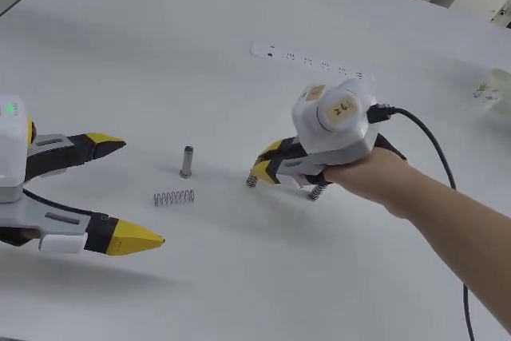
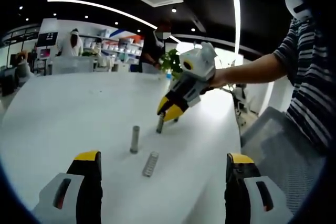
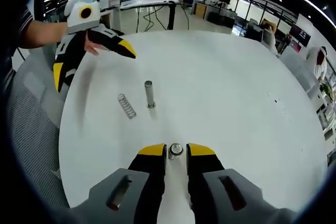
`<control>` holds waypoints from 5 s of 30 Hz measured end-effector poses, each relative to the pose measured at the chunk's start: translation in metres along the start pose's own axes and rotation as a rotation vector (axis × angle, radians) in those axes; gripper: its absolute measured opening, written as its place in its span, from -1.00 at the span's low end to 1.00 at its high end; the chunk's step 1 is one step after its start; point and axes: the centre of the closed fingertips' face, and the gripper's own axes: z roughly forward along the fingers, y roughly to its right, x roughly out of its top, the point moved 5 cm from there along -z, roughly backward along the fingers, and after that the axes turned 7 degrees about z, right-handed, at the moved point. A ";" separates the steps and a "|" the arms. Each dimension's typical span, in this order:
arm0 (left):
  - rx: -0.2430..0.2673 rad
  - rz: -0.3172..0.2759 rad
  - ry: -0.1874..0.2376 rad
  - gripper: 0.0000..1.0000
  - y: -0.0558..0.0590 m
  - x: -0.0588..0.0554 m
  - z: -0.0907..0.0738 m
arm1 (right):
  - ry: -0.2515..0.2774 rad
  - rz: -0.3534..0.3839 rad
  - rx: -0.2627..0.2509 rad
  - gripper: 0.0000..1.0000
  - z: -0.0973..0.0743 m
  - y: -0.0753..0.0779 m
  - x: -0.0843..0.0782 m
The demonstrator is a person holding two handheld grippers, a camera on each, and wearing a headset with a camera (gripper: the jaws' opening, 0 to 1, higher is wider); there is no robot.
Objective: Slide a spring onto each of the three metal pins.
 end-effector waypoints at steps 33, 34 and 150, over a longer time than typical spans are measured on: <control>-0.005 0.004 0.007 0.91 0.000 0.004 -0.001 | 0.107 -0.074 0.047 -0.75 -0.029 -0.033 0.026; -0.005 0.003 0.007 0.91 0.000 0.004 -0.001 | 0.105 -0.088 0.056 -0.75 -0.029 -0.036 0.027; -0.064 0.032 -0.033 0.79 0.016 0.003 0.006 | -0.035 -0.350 0.222 -0.84 0.006 -0.083 0.013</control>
